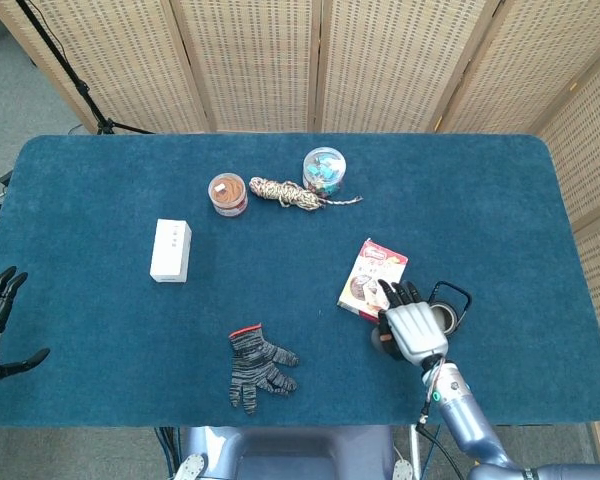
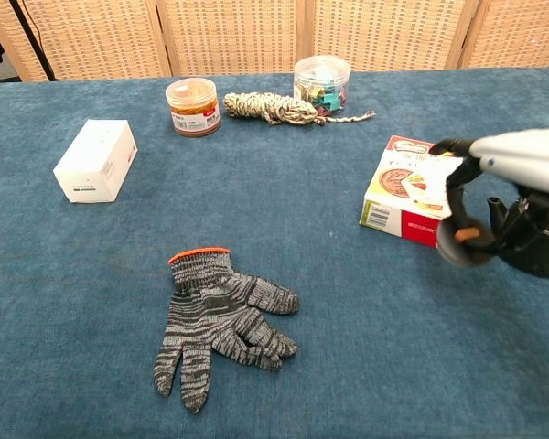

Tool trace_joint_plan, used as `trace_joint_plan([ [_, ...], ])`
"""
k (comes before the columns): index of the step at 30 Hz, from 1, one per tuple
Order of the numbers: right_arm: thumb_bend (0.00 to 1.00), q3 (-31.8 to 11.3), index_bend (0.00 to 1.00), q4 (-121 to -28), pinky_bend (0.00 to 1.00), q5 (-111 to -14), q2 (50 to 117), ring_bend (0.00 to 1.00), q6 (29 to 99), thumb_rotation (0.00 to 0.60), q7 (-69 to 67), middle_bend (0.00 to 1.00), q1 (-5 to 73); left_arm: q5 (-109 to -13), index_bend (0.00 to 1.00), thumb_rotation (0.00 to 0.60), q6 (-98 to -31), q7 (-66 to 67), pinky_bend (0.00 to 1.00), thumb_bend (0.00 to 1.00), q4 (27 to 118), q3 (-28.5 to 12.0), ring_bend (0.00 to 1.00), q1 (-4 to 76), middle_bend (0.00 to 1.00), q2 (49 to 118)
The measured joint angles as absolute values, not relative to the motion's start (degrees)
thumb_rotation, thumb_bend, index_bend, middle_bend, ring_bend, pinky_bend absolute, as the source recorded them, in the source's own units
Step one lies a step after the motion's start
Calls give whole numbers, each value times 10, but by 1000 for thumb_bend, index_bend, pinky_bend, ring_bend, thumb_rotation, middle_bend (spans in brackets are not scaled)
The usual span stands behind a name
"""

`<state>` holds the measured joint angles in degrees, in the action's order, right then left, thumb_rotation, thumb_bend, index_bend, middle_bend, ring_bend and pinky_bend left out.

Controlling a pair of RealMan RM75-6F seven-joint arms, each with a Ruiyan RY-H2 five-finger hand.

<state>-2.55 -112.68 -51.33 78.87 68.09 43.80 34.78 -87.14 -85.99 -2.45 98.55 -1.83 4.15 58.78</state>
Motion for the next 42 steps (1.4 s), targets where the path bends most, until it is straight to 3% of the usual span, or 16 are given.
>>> trace_joint_plan([
  [5,389,-16,611,-1101,0,-492,822,0,677,600,457,0,356,-870,0,600,-860,-28,0,36,985,-19,0,42,0,587],
  [10,389,-11,381,-1094,0,-489,826,0,673,600,450,0,356,-870,0,600,-860,-29,0,37,985,-19,0,42,0,586],
  [13,389,-10,334,-1098,0,-496,820,0,671,600,438,0,355,-870,0,600,-860,-29,0,36,985,-19,0,42,0,586],
  [24,388,-11,355,-1146,0,-548,768,0,698,600,410,0,340,-872,0,600,-861,-29,0,36,985,-18,0,41,0,586],
  [29,388,-6,392,-1142,0,-617,739,0,705,600,362,0,327,-875,0,600,-863,-32,0,37,984,-17,0,40,0,586],
  [32,387,3,302,-1114,0,-681,725,0,711,600,297,0,314,-875,0,600,-863,-29,0,36,983,-16,0,39,0,587],
  [35,275,14,134,-1066,0,-744,710,0,728,600,216,0,292,-878,0,600,-868,-26,0,36,982,-14,0,36,0,589],
  [37,134,22,37,-1028,0,-776,702,0,747,600,170,0,273,-881,0,600,-872,-25,0,36,980,-12,0,33,0,592],
  [42,72,41,0,-939,0,-837,687,0,823,600,85,0,204,-884,0,600,-877,-23,0,37,976,-8,0,29,0,595],
])
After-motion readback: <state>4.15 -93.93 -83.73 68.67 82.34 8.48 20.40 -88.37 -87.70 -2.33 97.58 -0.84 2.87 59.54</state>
